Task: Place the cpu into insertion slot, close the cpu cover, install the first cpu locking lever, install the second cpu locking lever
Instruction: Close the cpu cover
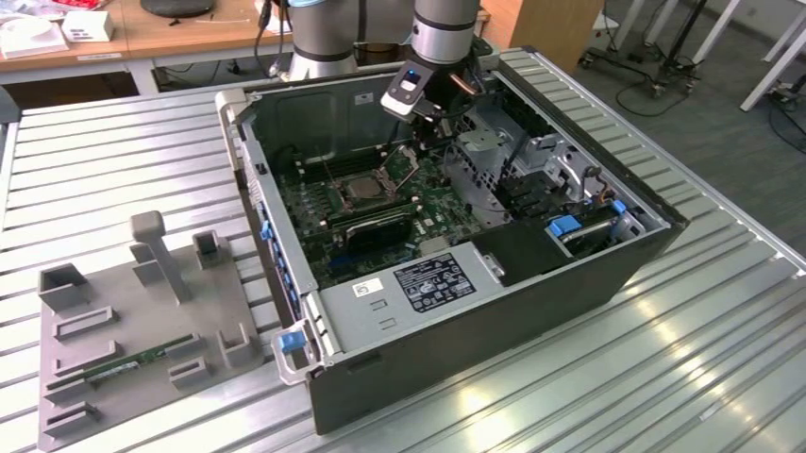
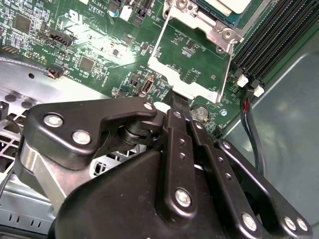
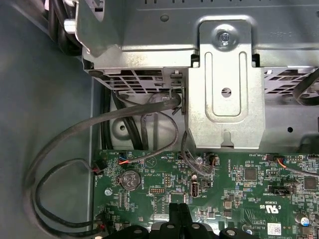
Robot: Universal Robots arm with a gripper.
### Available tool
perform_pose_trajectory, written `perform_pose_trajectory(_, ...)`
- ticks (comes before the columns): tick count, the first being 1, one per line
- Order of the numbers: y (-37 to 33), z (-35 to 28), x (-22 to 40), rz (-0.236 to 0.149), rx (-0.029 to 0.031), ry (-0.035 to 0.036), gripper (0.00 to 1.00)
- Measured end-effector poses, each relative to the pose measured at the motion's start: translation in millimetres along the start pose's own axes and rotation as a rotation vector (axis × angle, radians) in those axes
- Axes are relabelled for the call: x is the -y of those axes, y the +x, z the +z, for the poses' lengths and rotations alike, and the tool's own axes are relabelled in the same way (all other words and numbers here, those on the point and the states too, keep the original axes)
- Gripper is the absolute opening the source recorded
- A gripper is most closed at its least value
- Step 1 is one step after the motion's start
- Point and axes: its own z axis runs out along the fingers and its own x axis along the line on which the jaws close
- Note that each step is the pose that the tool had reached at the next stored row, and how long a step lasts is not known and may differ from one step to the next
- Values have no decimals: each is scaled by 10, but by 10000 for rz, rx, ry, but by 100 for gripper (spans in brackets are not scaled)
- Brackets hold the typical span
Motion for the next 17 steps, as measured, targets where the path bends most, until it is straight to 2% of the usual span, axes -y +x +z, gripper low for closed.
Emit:
perform_pose_trajectory(4, 0, 1, 8, 0, -2, -1, 11)
perform_pose_trajectory(7, -1, 0, 50, 0, -1, -1, 11)
perform_pose_trajectory(12, -2, -4, 170, 1, -1, 0, 11)
perform_pose_trajectory(17, -4, -9, 323, 0, -1, 0, 11)
